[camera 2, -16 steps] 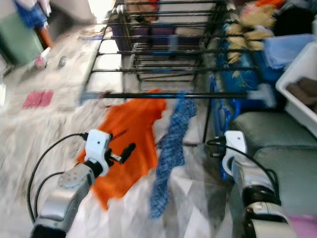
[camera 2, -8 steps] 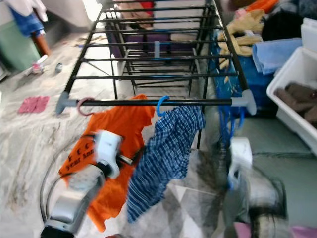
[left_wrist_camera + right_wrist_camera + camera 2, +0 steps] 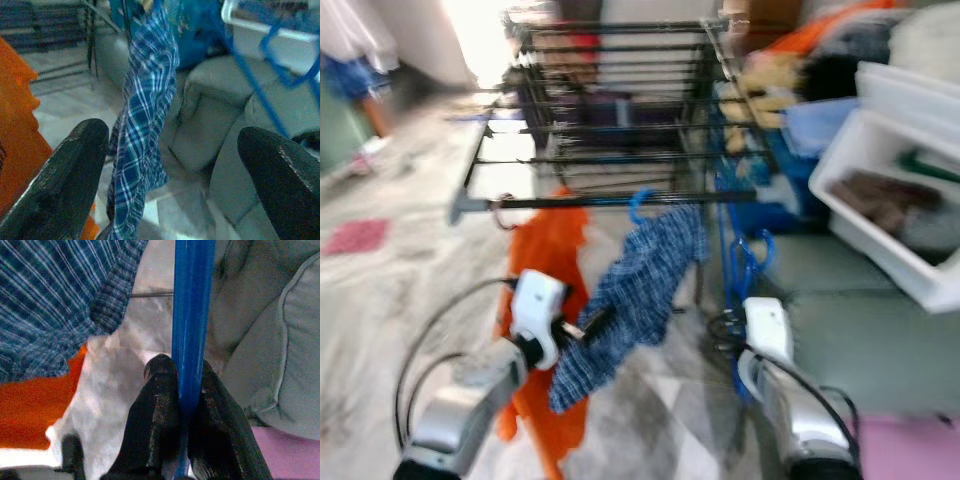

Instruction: Hang hanger

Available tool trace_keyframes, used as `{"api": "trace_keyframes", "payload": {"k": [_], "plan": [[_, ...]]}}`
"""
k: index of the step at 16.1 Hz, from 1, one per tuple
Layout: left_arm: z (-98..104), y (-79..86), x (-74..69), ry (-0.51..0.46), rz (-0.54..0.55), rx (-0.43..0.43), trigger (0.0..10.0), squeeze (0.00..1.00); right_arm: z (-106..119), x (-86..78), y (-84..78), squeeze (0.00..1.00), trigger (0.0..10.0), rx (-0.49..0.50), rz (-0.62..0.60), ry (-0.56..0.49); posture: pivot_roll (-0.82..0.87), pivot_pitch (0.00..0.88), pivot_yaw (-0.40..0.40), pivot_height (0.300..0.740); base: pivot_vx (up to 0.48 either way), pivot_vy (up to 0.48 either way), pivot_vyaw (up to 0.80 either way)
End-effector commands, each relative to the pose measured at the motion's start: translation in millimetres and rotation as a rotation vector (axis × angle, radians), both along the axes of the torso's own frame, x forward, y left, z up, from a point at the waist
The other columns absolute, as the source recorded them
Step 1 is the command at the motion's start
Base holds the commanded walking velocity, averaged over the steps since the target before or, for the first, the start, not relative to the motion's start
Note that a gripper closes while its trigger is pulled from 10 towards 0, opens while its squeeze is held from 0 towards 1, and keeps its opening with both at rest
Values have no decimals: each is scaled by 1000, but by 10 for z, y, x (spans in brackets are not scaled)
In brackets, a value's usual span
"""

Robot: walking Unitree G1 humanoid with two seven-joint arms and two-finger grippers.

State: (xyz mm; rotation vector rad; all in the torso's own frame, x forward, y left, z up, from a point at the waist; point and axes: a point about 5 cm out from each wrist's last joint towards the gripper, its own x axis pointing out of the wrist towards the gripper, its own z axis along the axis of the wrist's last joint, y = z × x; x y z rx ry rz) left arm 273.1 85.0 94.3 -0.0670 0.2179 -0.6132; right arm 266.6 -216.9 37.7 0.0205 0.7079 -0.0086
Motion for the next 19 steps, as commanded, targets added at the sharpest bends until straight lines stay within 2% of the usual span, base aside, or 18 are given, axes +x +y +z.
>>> {"api": "trace_keyframes", "payload": {"k": [1,6,11,13,15,19], "plan": [[-27,5,-15,15,0,5,10000,0,93,73,44,0,10000,1,15,-34,-7,44,18,740,0,480,-675],[16,-10,-61,-22,-43,-14,10000,0,125,73,20,0,10000,-11,-4,-41,-10,55,22,740,0,74,-110],[14,-23,-92,-20,-50,-33,10000,0,270,194,-91,0,10000,-9,-14,-54,-15,68,12,740,387,0,0],[8,-33,-102,-15,-51,-39,10000,0,318,229,-53,0,10000,-22,40,-58,-20,71,10,740,420,0,0],[10,-53,-108,-15,-58,-51,10000,0,331,227,57,0,10000,-7,109,-41,-22,72,8,740,347,0,0],[16,-55,-120,-14,-68,-55,10000,0,396,278,77,0,10000,-35,143,-66,-21,74,5,740,0,0,0]]}}
